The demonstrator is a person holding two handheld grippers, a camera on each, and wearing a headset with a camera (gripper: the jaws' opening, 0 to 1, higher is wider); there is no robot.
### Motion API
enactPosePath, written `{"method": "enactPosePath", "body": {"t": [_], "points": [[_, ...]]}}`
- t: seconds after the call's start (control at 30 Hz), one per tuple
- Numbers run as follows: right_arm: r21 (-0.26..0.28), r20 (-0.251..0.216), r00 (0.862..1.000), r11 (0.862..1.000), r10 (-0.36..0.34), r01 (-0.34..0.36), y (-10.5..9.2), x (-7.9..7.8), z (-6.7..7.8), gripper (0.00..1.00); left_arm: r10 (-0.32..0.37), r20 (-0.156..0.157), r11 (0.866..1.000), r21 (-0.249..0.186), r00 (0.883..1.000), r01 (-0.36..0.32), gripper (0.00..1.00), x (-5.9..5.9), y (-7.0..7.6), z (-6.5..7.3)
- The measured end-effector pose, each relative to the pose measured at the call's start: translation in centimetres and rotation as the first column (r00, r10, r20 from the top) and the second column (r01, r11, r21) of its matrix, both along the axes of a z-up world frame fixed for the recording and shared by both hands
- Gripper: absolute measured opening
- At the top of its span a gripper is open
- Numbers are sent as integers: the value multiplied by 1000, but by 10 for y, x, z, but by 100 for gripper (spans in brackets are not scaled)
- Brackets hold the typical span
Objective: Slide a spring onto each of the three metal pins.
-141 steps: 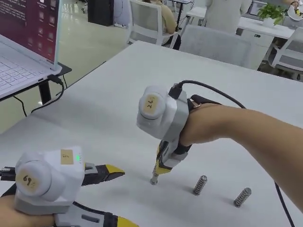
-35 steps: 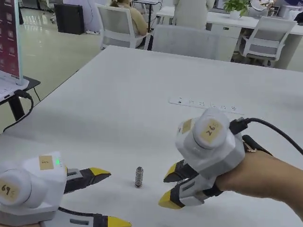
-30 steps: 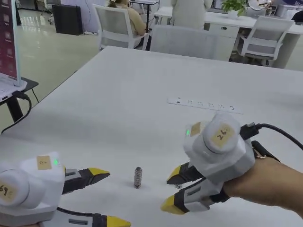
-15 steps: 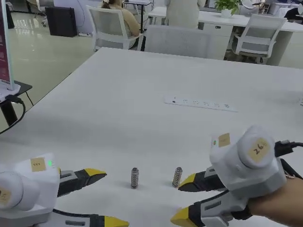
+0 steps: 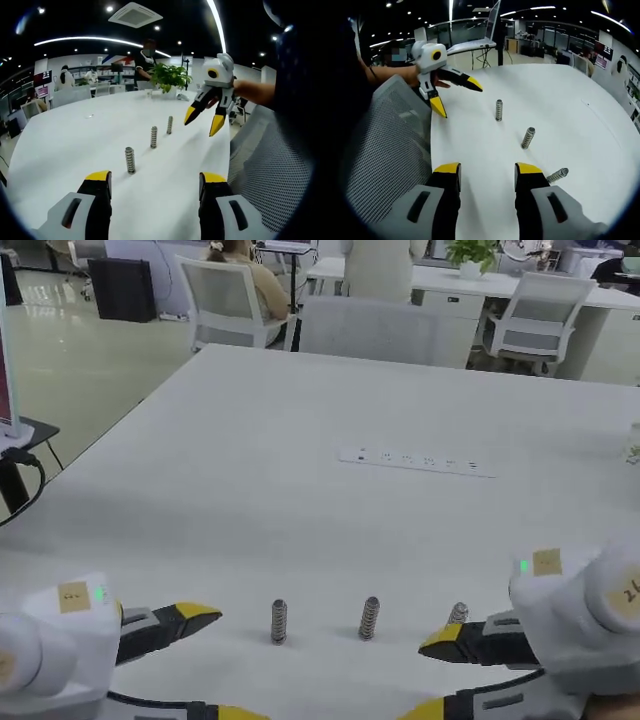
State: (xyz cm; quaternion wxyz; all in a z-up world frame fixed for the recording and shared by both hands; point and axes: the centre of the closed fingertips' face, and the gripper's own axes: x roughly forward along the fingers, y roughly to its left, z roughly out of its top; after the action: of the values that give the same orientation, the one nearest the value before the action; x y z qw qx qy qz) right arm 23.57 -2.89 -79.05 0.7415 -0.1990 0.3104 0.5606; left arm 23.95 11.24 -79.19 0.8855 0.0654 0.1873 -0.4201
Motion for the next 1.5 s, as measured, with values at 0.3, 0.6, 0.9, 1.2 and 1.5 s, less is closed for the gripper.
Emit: {"method": "enactPosePath", "body": {"t": [0.3,0.6,0.9,1.2,1.5], "points": [[29,24,995,995,-99,98,-33,11,5,44,-3,-1,1000,0,1000,3,68,0,-2,0],[63,42,985,984,-170,167,-59,18,7,47,-3,-1,1000,0,1000,3,68,1,-4,0],[104,73,971,971,-226,218,-77,25,11,55,4,0,1000,-2,1000,-4,68,2,-2,1],[130,92,961,960,-262,249,-95,30,13,61,12,3,1000,-4,1000,-12,69,2,-1,2],[138,103,955,955,-278,263,-101,31,14,66,21,6,1000,-7,1000,-21,70,3,0,2]]}}
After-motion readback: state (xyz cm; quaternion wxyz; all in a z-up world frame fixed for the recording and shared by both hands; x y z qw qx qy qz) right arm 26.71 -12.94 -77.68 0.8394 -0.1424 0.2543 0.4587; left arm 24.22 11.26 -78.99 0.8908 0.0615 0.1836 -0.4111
